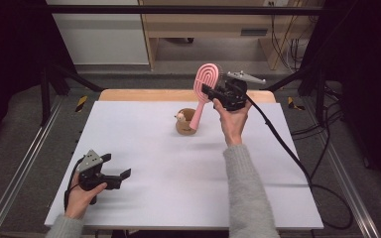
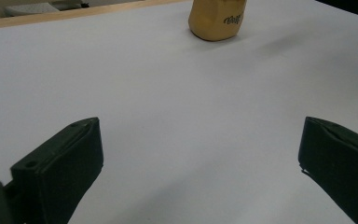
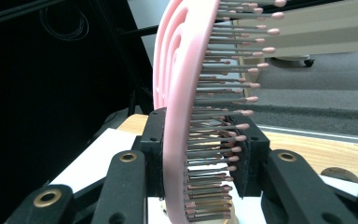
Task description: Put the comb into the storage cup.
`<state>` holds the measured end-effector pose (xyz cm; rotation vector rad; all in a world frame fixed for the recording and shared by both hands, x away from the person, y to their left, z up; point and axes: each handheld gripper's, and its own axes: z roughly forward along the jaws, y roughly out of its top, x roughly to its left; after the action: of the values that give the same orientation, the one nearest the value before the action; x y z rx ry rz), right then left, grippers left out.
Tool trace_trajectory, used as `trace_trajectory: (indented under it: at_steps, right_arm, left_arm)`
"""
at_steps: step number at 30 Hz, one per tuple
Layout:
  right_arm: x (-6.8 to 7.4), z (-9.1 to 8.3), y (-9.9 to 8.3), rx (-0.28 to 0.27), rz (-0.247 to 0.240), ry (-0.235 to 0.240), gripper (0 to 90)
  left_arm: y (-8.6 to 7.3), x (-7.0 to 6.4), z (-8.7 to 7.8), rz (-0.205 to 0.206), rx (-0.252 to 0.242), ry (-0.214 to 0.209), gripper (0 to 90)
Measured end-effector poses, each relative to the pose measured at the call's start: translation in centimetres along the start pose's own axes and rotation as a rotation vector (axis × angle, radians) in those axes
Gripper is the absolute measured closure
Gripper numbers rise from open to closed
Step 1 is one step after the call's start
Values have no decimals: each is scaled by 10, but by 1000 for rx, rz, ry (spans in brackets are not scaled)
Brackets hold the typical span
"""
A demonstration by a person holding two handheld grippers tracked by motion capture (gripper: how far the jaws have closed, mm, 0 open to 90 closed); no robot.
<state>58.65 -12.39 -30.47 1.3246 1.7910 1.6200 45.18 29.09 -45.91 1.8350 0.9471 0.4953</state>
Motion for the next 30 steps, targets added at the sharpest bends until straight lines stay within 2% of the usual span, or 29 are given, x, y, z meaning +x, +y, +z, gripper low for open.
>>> trace_trajectory:
  at_steps: [20,30]
  right_arm:
    - [-5,12,14,-33,22,-33,629]
    - [-5,21,14,-45,23,-44,629]
  left_arm:
    - [-1,1,1,-1,4,-6,0]
    - [-2,1,2,0,8,-7,0]
